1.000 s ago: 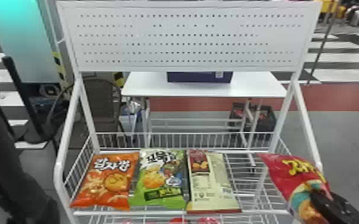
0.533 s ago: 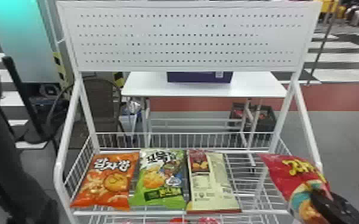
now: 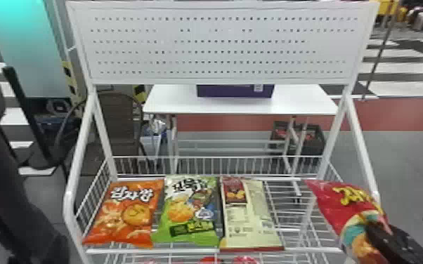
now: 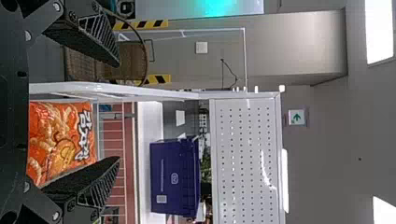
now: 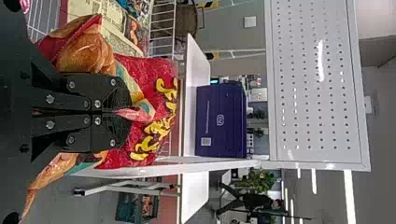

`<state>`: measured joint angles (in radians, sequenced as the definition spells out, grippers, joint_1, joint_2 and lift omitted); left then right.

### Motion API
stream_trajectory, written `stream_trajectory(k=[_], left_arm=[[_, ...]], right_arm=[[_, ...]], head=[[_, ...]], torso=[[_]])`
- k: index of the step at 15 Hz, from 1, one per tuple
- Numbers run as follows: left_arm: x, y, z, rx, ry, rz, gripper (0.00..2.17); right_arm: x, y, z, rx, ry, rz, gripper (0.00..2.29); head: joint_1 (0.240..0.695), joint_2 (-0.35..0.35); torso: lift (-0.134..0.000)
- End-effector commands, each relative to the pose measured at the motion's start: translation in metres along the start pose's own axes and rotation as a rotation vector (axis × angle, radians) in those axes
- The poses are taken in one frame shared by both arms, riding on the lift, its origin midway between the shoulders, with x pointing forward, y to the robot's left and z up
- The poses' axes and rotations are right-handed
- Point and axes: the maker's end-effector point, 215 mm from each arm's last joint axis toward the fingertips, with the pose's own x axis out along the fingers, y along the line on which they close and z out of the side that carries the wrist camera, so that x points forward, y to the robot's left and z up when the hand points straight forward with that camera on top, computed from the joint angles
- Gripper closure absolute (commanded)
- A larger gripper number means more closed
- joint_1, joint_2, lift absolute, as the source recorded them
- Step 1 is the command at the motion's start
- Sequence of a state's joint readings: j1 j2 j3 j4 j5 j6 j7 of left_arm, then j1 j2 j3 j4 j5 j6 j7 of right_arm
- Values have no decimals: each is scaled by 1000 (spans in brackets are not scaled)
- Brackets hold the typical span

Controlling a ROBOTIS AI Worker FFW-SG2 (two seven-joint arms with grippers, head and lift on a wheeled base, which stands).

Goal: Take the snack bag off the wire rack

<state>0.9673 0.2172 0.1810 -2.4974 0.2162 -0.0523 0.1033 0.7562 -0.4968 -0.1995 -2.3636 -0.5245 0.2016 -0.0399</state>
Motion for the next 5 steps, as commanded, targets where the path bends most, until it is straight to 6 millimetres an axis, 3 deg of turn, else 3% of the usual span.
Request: stream_trajectory(k=[1,5], left_arm=[[1,0,1,1,-3,2,194],[0,0,-1,0,2,1,194]], right_arm=[[0,2,1,-1,-2,3,1929],[0,3,2,-5,-5,4,1929]], head=[[499,0],[499,0]], torso=[[0],[0]])
